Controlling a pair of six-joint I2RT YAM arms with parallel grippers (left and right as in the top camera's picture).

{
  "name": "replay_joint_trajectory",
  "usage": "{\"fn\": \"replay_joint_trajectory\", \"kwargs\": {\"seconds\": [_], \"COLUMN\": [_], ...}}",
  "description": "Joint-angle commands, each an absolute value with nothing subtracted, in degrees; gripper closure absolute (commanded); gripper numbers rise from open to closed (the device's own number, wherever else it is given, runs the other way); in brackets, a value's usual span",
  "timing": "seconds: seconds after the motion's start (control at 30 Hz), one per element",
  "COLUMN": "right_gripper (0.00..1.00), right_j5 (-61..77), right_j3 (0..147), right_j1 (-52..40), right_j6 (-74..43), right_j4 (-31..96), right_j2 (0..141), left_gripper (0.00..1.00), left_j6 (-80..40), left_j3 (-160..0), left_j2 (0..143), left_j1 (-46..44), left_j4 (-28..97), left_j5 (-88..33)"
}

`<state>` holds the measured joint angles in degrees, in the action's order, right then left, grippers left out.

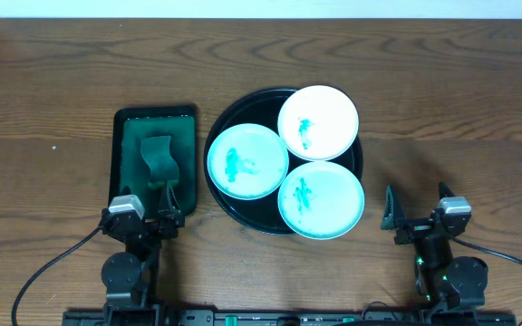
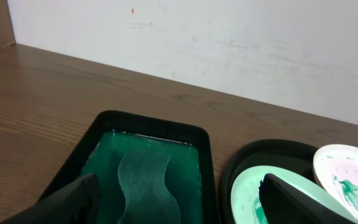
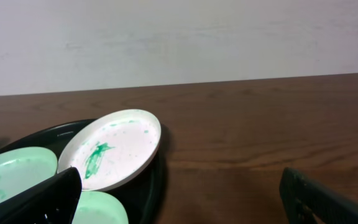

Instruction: Clean dirty plates on tray and stack at the side

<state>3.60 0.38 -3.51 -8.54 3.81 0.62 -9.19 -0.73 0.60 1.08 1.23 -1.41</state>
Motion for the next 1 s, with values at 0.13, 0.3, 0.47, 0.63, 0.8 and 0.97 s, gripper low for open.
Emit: {"fn": "replay_joint_trajectory", "kwargs": {"seconds": [0.13,0.3,0.47,0.63,0.8,0.97], "right_gripper": [0.01,0.01,0.01,0.01,0.01,0.01], "right_j5": [3.2,3.2,3.2,3.2,3.2,3.2], "right_j3": [0.3,0.3,0.3,0.3,0.3,0.3], "right_j1": [-3.2,-3.2,-3.2,-3.2,-3.2,-3.2], "right_j6": [-8.1,-8.1,-8.1,-8.1,-8.1,-8.1], "right_j4": [4.1,4.1,4.1,4.1,4.1,4.1], "right_j2": [0.4,0.4,0.4,0.4,0.4,0.4], "left_gripper": [0.18,0.18,0.18,0.18,0.18,0.18], "left_j6": [-9.7,-9.7,-9.7,-9.7,-10.2,-10.2], "left_j3": [-0.2,-0.2,-0.2,-0.2,-0.2,-1.2], "left_j2": [0.2,0.2,0.2,0.2,0.2,0.3], "left_j1": [1.4,1.4,1.4,1.4,1.4,1.4], "left_j4": [4.1,4.1,4.0,4.1,3.8,3.9], "left_j5": [-0.9,-0.9,-0.9,-0.9,-0.9,-4.8]}}
